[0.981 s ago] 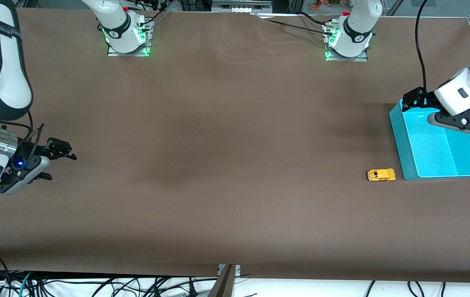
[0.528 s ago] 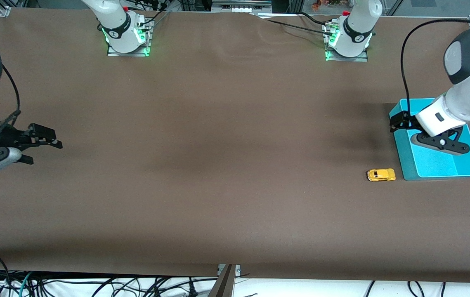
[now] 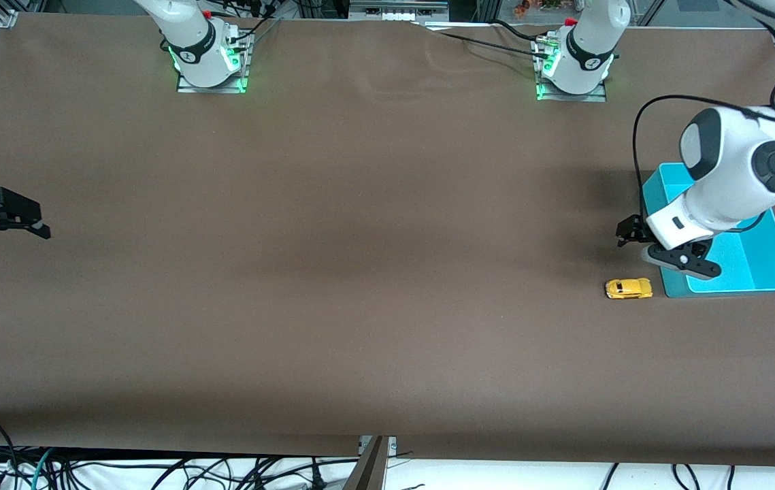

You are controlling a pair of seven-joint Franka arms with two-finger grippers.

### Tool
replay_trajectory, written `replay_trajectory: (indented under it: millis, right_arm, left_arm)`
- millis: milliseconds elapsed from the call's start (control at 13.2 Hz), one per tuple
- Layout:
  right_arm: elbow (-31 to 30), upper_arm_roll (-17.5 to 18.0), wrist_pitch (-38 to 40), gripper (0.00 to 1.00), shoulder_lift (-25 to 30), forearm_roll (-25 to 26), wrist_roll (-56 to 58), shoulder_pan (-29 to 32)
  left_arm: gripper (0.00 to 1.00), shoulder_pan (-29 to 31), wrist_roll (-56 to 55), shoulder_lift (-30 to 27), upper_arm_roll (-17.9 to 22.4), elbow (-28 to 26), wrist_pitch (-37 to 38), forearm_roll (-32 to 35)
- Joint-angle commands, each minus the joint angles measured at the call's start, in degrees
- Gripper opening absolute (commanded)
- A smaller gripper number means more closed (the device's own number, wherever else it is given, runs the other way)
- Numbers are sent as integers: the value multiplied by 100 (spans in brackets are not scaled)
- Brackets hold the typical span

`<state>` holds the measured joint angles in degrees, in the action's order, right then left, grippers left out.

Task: Wind and store yellow beetle car
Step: 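Lower the left gripper to the car while the right gripper retracts, then close the left gripper around the yellow car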

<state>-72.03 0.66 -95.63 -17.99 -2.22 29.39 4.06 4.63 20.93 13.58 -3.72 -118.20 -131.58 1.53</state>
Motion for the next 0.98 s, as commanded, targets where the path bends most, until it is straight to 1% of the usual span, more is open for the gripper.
replay_trajectory:
  millis: [0,75,226,377,528,679,755,906]
  right_arm:
    - [-66,48,17,100,164,230,-231,-28]
    - [-197,48,79,100,269,231,-458,-28]
    - [-661,22,201,100,637,239,-889,-2]
    - [-935,13,316,100,823,362,-1101,-1]
    - [-1050,13,517,100,929,424,-1591,-10]
    - [-1085,13,711,100,938,450,-2084,-28]
    - [-1103,13,721,100,947,450,-2104,-28]
    - [-1251,13,695,100,1008,459,-2139,-28]
  left_arm:
    - [100,55,995,206,-6,-2,-200,138]
    - [100,90,1514,346,-6,33,-306,138]
    - [100,90,2359,583,-6,60,-447,137]
    - [99,90,3709,821,20,138,-700,155]
    - [99,90,5020,1145,107,410,-930,129]
    - [99,90,5778,1462,152,796,-975,111]
    - [99,90,6052,1655,204,998,-983,59]
    - [100,47,6274,1963,327,1263,-1036,-46]
